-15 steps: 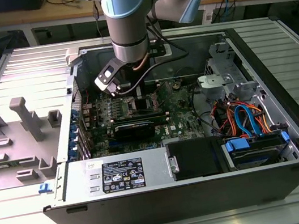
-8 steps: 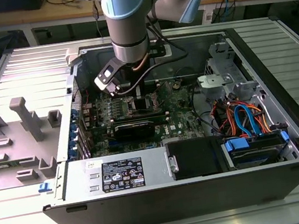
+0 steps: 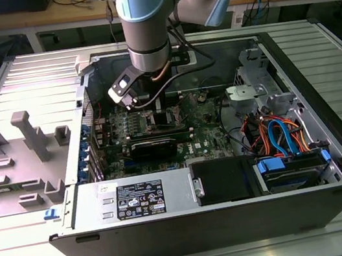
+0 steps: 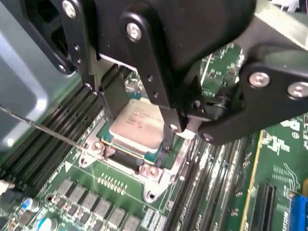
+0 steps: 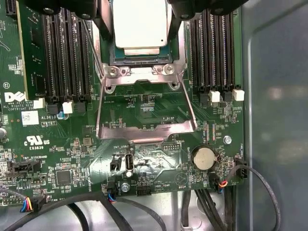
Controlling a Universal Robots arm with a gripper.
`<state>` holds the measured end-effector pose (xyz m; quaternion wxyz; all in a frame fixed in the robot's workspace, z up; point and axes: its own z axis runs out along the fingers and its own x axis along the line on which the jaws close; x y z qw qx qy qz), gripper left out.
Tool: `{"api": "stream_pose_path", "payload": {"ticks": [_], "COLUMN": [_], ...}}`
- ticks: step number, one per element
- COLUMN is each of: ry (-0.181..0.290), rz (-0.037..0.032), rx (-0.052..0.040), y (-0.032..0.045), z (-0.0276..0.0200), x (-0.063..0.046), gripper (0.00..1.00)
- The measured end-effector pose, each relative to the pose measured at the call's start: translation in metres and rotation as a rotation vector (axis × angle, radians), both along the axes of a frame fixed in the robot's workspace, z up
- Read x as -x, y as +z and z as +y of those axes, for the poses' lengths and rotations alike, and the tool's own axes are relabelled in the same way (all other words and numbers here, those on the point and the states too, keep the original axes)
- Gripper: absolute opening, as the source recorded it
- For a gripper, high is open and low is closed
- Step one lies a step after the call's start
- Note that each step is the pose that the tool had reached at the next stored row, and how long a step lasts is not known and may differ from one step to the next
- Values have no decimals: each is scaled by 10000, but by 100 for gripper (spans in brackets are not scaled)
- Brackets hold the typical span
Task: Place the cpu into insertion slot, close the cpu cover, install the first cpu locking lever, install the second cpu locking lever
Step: 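Place the cpu into insertion slot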
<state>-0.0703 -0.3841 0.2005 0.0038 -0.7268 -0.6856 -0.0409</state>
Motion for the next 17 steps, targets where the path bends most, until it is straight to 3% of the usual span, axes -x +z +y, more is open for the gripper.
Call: {"api": "stream_pose_path", "payload": {"ticks": [1, 2, 7, 12, 17], "ry": [0, 1, 1, 0, 26], "rz": [1, 5, 41, 43, 30], "rx": [3, 4, -63, -64, -64], "y": [13, 35, 35, 49, 56], "z": [-1, -1, -1, -3, -8], "x": [0, 0, -41, -46, 14], "gripper": [54, 61, 61, 61, 61]}}
